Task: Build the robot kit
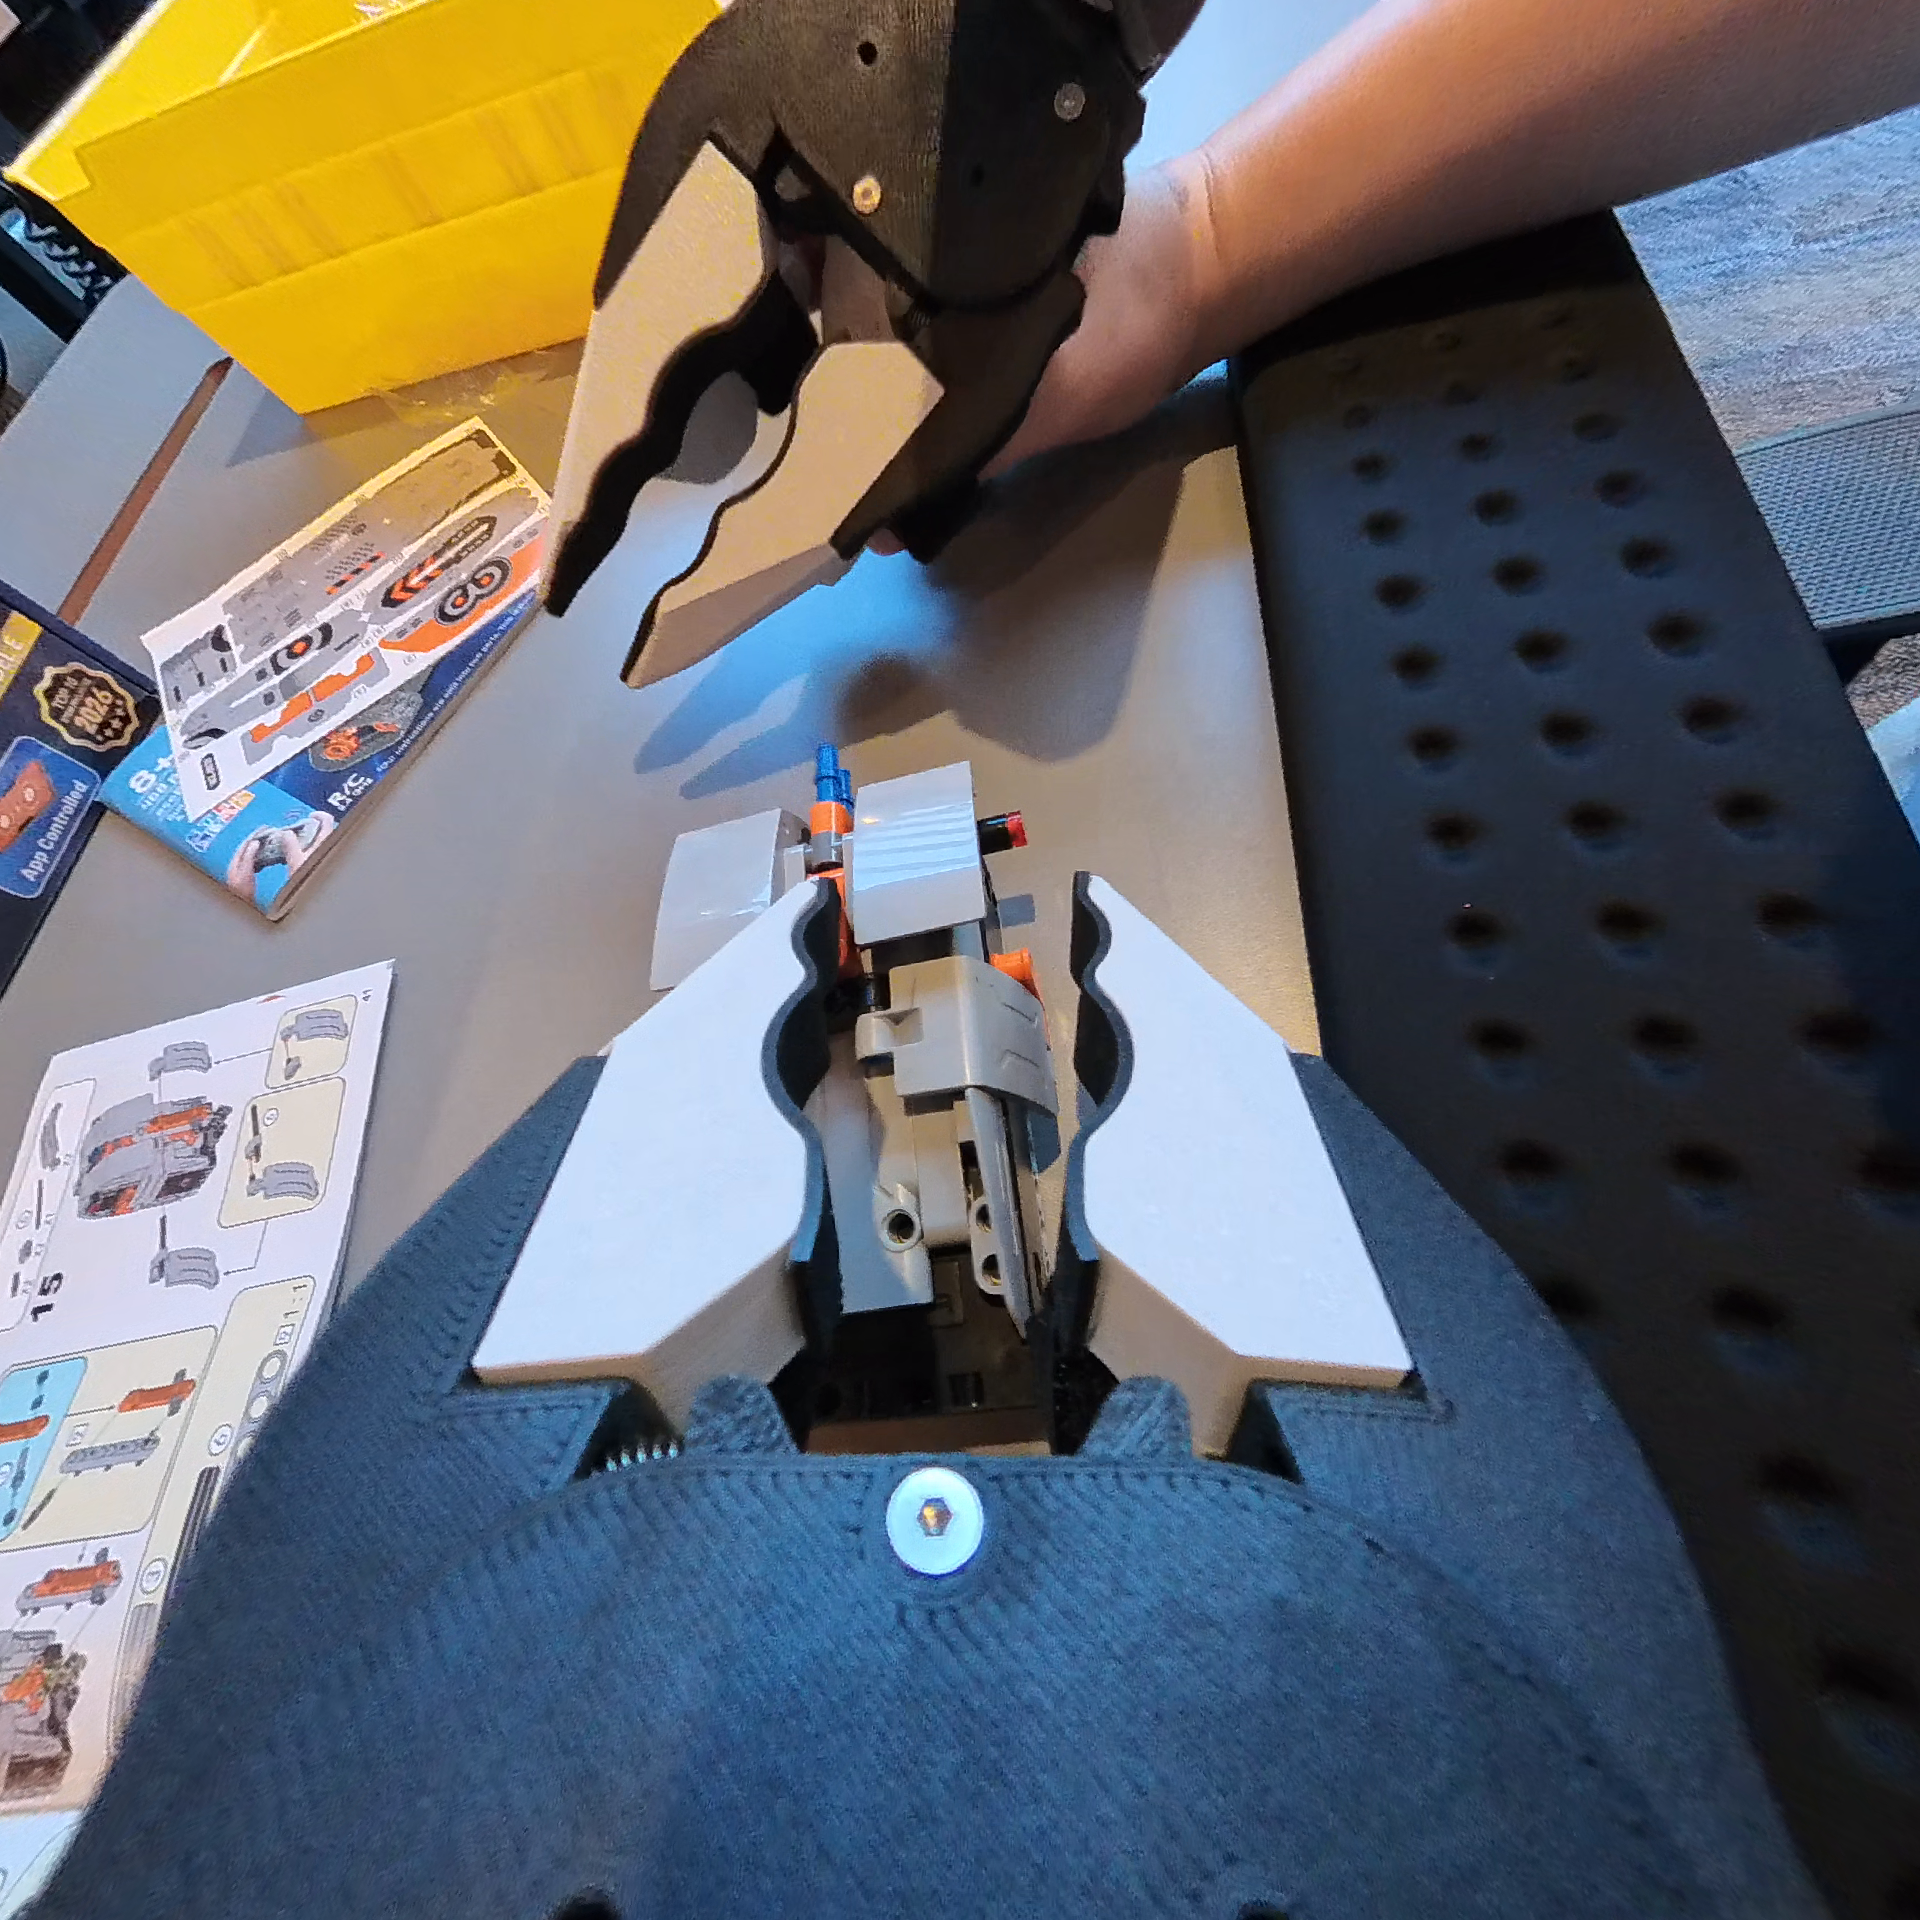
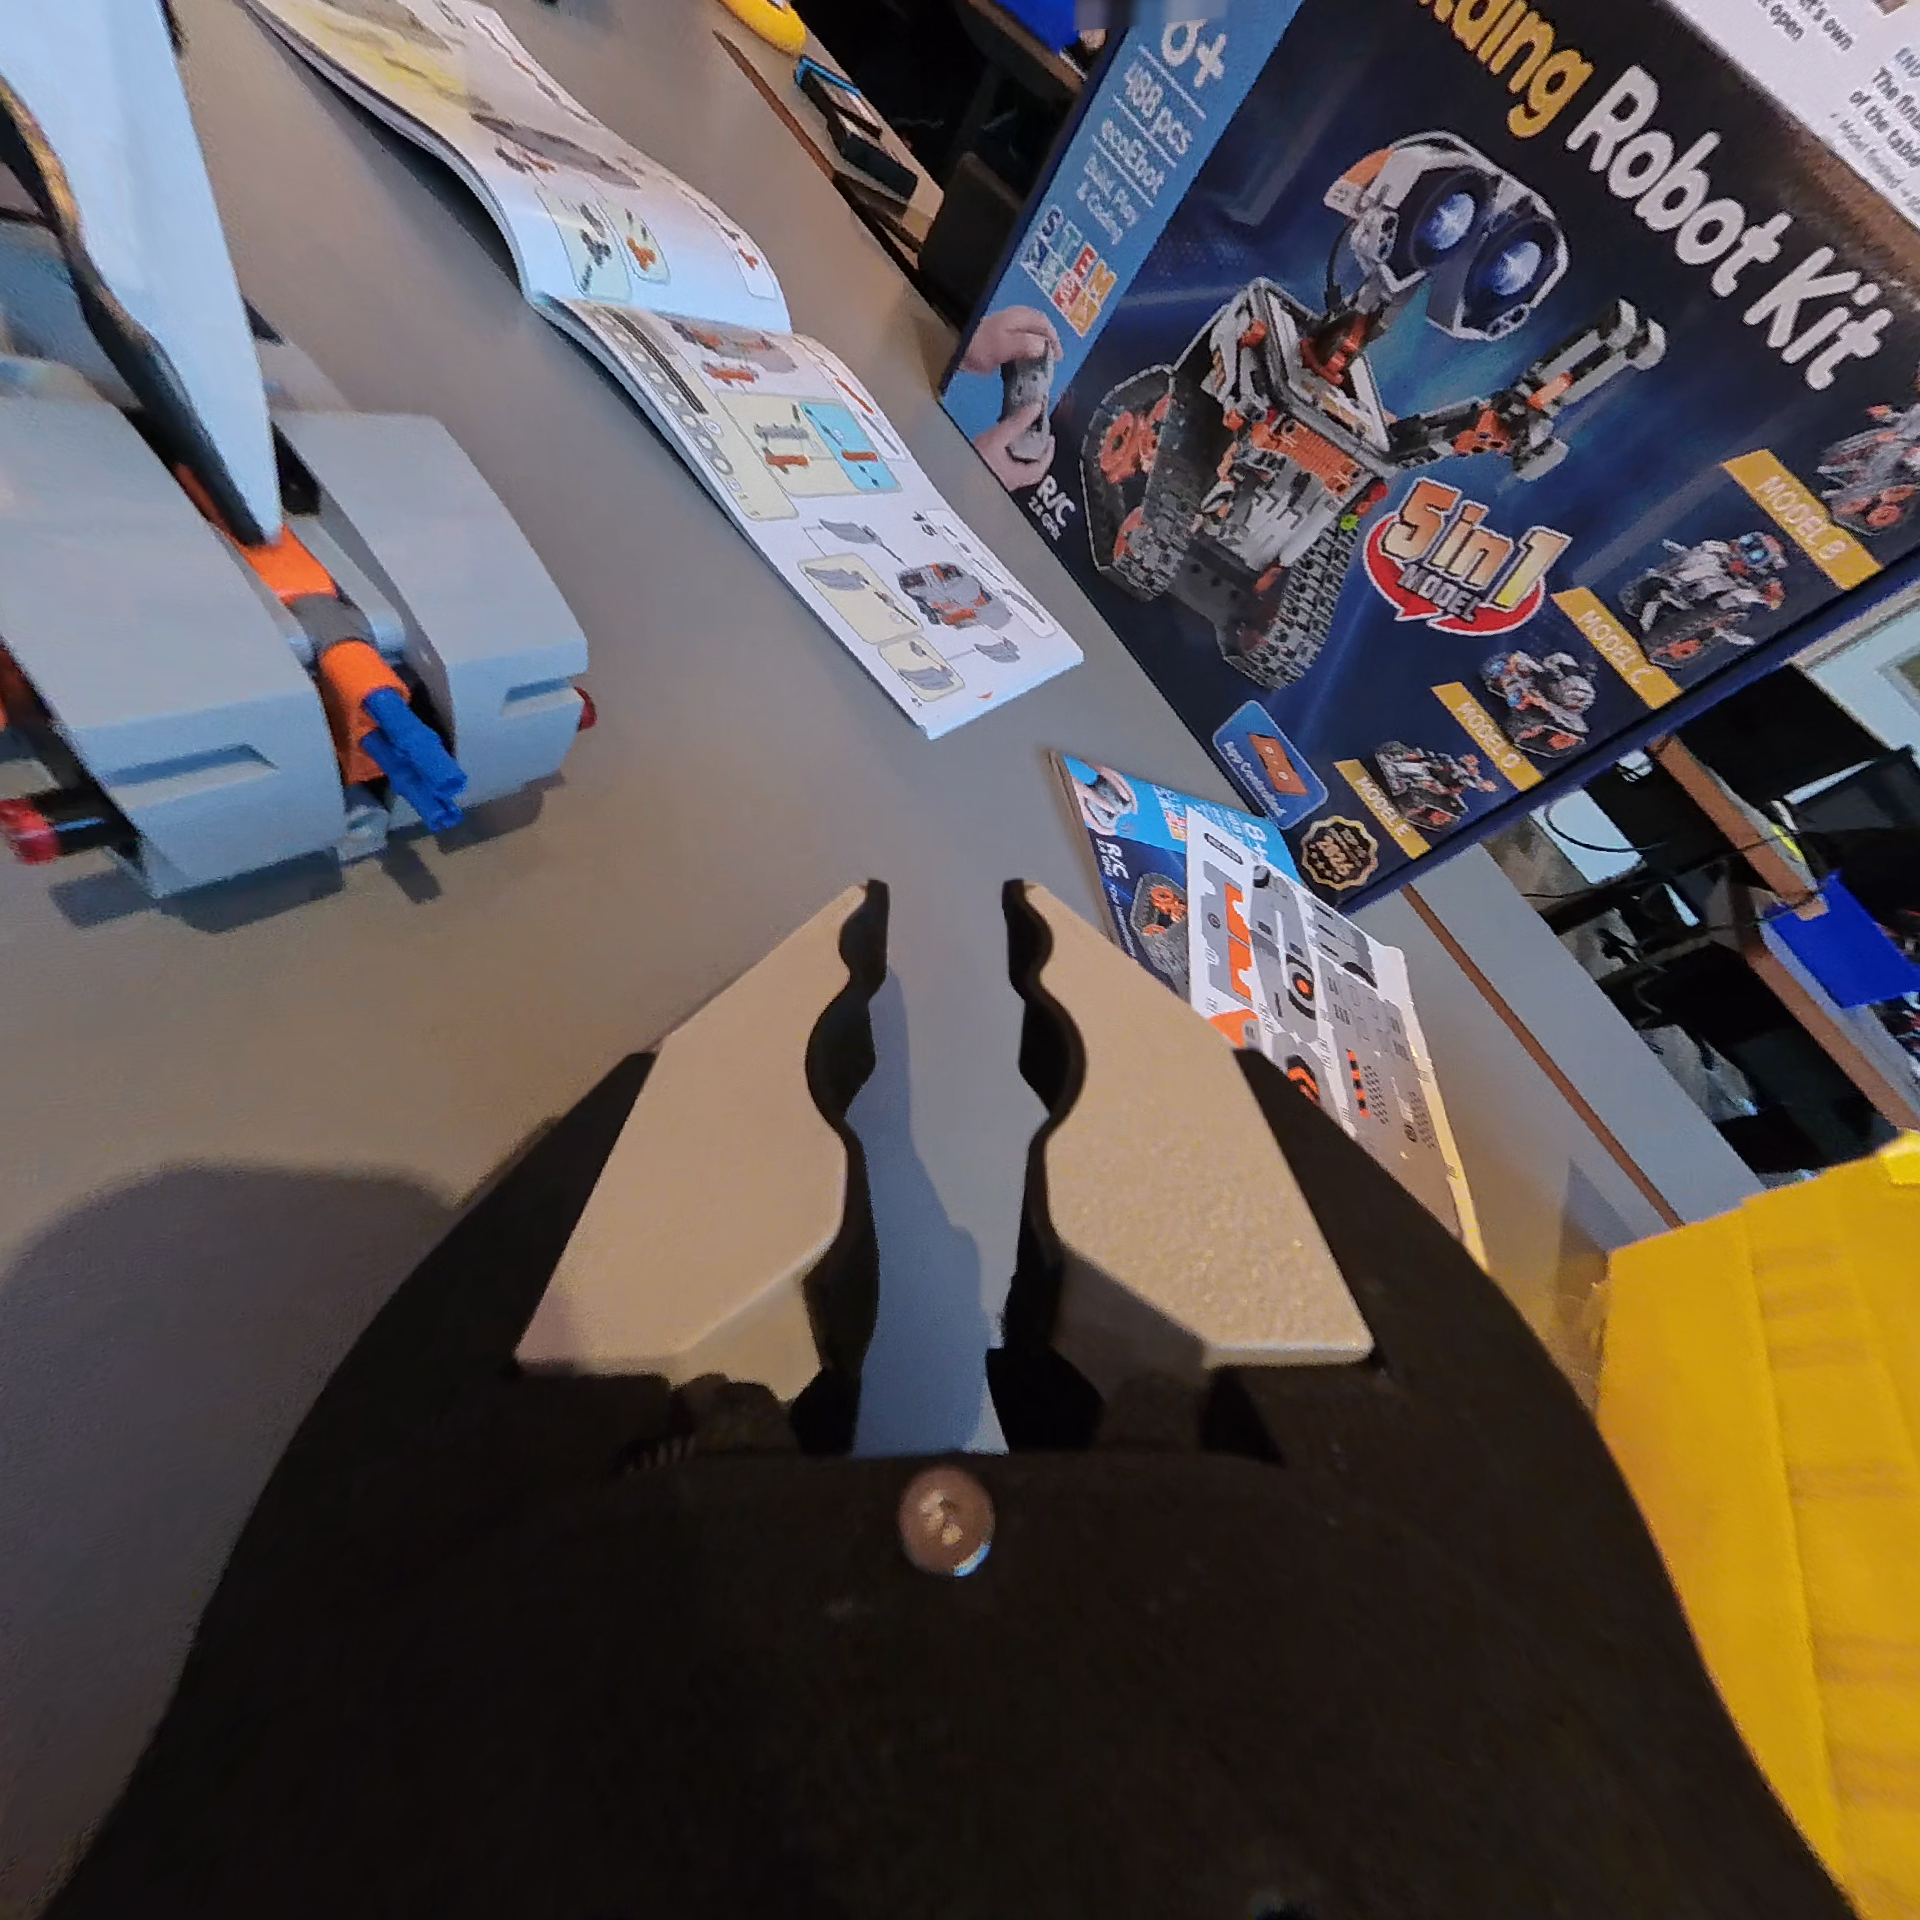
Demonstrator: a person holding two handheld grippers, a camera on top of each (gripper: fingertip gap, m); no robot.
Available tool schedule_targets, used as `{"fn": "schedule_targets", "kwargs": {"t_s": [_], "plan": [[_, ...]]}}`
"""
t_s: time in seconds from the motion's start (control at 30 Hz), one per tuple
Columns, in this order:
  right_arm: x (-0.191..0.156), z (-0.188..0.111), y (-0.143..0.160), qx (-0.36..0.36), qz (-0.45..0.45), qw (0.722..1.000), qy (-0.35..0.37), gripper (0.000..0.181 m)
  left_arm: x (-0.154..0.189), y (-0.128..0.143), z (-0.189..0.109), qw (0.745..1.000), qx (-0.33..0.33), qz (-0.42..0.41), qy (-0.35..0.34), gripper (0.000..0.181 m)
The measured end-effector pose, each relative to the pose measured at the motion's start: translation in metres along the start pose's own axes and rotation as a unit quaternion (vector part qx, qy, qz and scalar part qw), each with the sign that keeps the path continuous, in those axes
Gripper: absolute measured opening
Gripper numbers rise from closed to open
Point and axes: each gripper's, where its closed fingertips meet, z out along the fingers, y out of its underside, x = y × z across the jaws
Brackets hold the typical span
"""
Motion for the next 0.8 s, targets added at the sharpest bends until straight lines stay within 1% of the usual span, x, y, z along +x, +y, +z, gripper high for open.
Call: {"fn": "schedule_targets", "kwargs": {"t_s": [0.27,0.5,0.63,0.8], "plan": [[0.013,0.004,0.017,-0.044,-0.037,0.997,0.048,0.016,-0.001,-0.001,0.000,1.000,0.003,-0.010,0.011,0.044],[0.011,0.011,0.026,-0.078,-0.072,0.993,0.057,0.013,0.002,0.000,0.000,1.000,-0.003,-0.005,0.013,0.049],[0.014,0.010,0.025,-0.076,-0.063,0.993,0.065,0.013,0.000,0.000,0.000,1.000,0.000,-0.009,0.011,0.046],[0.024,0.004,0.019,-0.053,-0.023,0.995,0.077,0.013,0.000,-0.001,-0.001,1.000,0.003,-0.017,0.013,0.046]]}}
